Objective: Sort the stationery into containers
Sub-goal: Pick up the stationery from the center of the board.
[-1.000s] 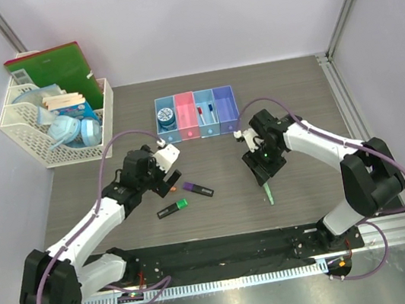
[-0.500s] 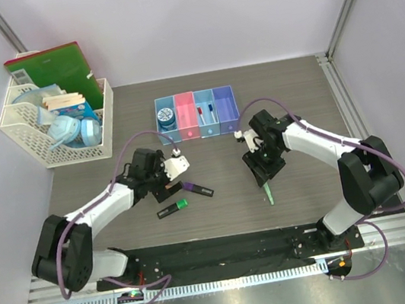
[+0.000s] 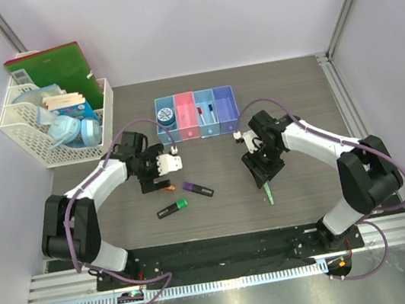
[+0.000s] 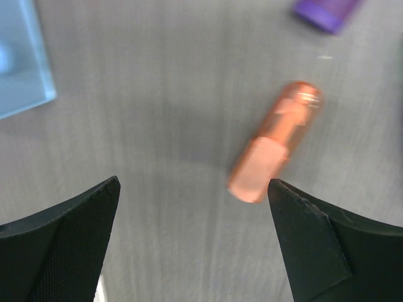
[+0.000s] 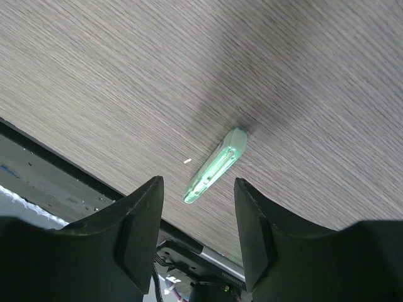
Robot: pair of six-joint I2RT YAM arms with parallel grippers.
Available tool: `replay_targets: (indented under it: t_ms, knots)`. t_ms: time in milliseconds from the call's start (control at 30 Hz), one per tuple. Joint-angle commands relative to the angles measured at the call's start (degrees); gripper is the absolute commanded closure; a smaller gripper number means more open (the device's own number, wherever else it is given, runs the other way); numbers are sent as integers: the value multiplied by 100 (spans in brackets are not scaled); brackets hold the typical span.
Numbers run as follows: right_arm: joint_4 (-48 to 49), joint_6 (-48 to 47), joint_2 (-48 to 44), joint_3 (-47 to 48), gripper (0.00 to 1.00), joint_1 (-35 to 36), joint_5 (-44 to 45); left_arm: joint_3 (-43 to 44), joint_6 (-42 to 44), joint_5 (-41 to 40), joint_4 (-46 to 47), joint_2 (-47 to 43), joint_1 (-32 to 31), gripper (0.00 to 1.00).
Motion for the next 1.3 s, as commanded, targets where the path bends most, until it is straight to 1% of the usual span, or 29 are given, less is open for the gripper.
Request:
replay_targets:
  t_ms: [0,133,267,400,533,700,733,800,833,900,933,967,1100,1133,1167,1200,1267]
  knots:
    - [-46,57,-216,157,46,33,-55,176,884,613,-1086,-25,6,0]
    - [-45,57,-233,157,46,33,-64,53,1130,718,-1262,-298,-3,0]
    - [-45,48,-286,166,46,33,-99,9,1104,850,-1341,-334,6,0]
    - [-37,65,-286,166,46,33,-134,-115,885,535,-868,17,-3,0]
    - [-45,109,-356,166,46,33,-152,96,648,358,-840,640,-3,0]
    - [-10,206,-575,158,47,15,-310,167,604,402,-831,809,-3,0]
    - [24,250,-689,157,46,24,-327,175,603,402,-814,818,-12,3]
    - [69,399,-813,131,44,15,-415,228,534,367,-822,870,-38,12]
    - [112,434,-866,114,43,15,-441,246,498,341,-822,897,-38,26]
    - [157,505,-980,96,42,15,-442,298,454,305,-849,958,-56,40]
    - [157,531,-1006,96,41,6,-381,316,454,305,-918,967,-56,51]
    - [148,592,-1033,122,41,15,-380,325,463,288,-937,993,-73,56]
    - [-28,707,-1016,245,39,-3,-923,351,480,279,-1051,1020,-117,70]
    - [33,707,-998,210,39,-3,-1021,360,472,288,-1060,1029,-117,79]
    - [51,759,-963,201,38,-3,-987,378,445,262,-1068,1046,-126,83]
    - [43,864,-893,175,38,-11,-995,386,410,244,-1060,1081,-152,99]
    - [112,953,-831,131,38,-11,-1179,465,270,165,-1068,1099,-187,100]
